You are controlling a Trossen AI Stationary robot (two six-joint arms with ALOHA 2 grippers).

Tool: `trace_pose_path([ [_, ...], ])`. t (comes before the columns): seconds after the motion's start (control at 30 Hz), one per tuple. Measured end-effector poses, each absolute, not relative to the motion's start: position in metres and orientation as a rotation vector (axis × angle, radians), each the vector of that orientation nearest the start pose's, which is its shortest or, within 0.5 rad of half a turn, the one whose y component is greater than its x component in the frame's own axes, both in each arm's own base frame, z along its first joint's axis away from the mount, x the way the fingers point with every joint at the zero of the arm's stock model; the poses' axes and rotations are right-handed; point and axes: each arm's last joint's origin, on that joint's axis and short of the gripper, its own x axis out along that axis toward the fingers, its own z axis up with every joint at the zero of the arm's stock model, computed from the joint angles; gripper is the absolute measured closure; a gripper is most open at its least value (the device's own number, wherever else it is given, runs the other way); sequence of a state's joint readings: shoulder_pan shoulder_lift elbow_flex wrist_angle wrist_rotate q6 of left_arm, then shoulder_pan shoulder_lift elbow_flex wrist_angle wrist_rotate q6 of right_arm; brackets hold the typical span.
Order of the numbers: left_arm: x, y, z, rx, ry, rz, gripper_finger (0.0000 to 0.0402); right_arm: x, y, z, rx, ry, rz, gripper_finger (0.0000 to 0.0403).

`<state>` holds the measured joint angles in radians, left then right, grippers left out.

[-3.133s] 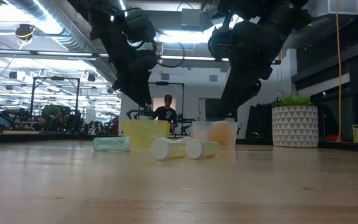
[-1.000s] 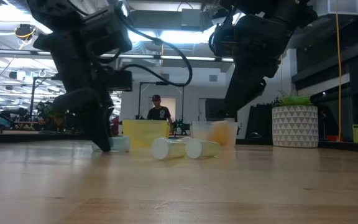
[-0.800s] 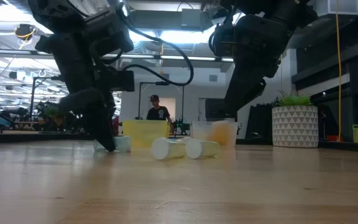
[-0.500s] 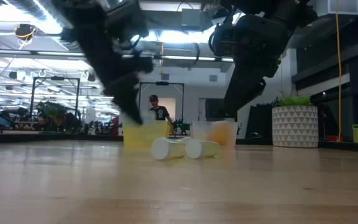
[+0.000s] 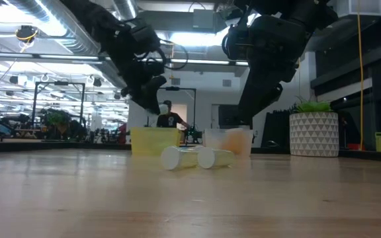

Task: Pick and place medicine bottles into bin by pill shape (circle, oval)
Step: Put the blue tablet bottle into the yellow bin, then put the yellow tablet bottle into the yellow bin

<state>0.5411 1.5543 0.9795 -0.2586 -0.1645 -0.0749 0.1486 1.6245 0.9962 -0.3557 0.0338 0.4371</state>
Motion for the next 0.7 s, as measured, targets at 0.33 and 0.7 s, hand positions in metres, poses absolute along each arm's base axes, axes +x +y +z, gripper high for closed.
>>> trace_pose_path([
  [0.33,0.266,0.174,0.215,-0.275,0.793,0.627,0.0257,0.318,0.046,0.191,0.309,0.984,-0.109,0.0147],
  [0.7,0.258,0.142,0.239,-0.281,0.811,0.565,0.0252,0.318,0.046,0.191,0.308,0.986,-0.109,0.0147],
])
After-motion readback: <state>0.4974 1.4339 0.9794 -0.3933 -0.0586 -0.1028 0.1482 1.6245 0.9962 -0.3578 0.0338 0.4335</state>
